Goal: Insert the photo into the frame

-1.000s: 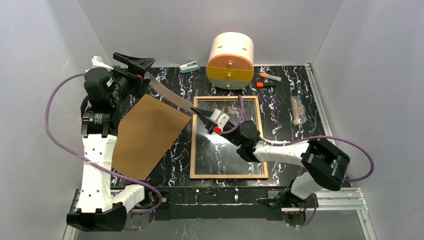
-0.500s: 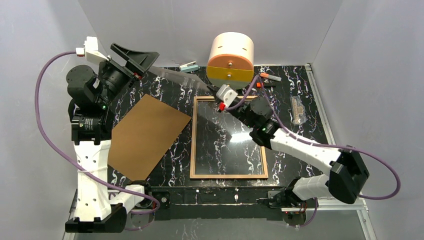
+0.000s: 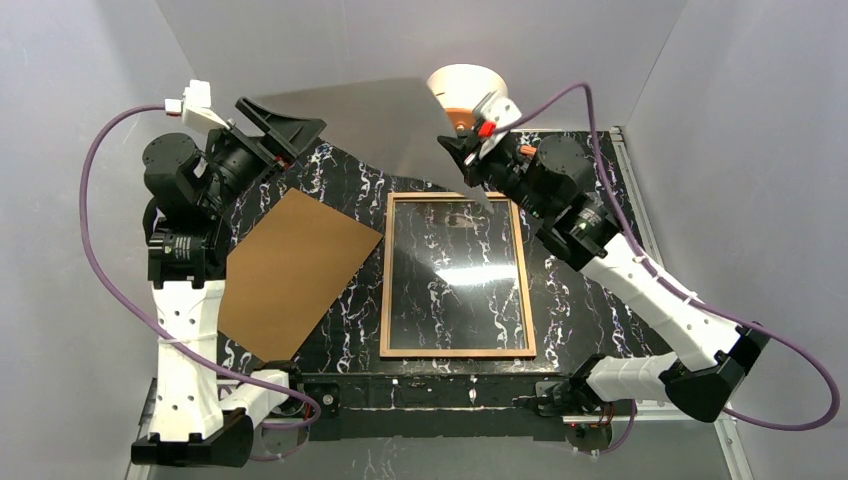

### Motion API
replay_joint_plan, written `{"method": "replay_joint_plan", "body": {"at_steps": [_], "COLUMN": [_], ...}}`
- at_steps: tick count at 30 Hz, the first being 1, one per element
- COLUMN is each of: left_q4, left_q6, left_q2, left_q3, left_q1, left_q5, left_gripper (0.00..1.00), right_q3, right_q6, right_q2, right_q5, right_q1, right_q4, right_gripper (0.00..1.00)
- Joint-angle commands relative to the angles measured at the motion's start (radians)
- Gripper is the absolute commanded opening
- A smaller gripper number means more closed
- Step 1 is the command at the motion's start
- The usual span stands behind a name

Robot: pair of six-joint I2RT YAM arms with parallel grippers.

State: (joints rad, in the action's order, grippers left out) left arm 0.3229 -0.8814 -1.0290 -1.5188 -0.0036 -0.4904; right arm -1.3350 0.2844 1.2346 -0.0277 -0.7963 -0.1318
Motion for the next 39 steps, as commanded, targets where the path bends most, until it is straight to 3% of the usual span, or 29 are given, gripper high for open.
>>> {"method": "replay_joint_plan", "body": {"at_steps": [1, 7, 9, 13, 17, 24, 31, 39], "left_q4": [0.110, 0.287, 0.287, 0.264, 0.260, 0.266, 0.249, 0.181], "left_q6": [0.122, 0.277, 0.273, 0.244, 0.250, 0.268, 0.264, 0.244], "left_q2": [0.006, -0.048, -0.051, -0.048, -0.052, -0.049, -0.030, -0.047], "left_q3": [-0.021, -0.197, -0.190, -0.110, -0.046, 0.080, 0.243, 0.437], "left_q1": [0.002, 0.002, 0.002, 0.002, 0.002, 0.002, 0.002, 0.001], "left_q5": [0.009, 0.107, 0.101, 0.086, 0.061, 0.045, 0.043, 0.016], "left_gripper": [0.98, 0.98, 0.98, 0.98, 0.99, 0.98, 0.98, 0.98], "right_q3": [-0.181, -0.309, -0.320, -0.325, -0.250, -0.091, -0.047, 0.119], "right_q6": [-0.340, -0.644, -0.729, -0.846, -0.919, -0.987, -0.996, -0.886], "right_q2": [0.029, 0.087, 0.100, 0.124, 0.149, 0.198, 0.204, 0.247], "right_q5": [0.053, -0.010, -0.045, -0.285, -0.496, -0.715, -0.736, -0.655], "right_q1": [0.015, 0.055, 0.087, 0.191, 0.281, 0.411, 0.431, 0.560], "right_q4": [0.311, 0.599, 0.681, 0.792, 0.806, 0.739, 0.730, 0.714], "right_gripper": [0.01, 0.01, 0.01, 0.01, 0.01, 0.01, 0.01, 0.01]}}
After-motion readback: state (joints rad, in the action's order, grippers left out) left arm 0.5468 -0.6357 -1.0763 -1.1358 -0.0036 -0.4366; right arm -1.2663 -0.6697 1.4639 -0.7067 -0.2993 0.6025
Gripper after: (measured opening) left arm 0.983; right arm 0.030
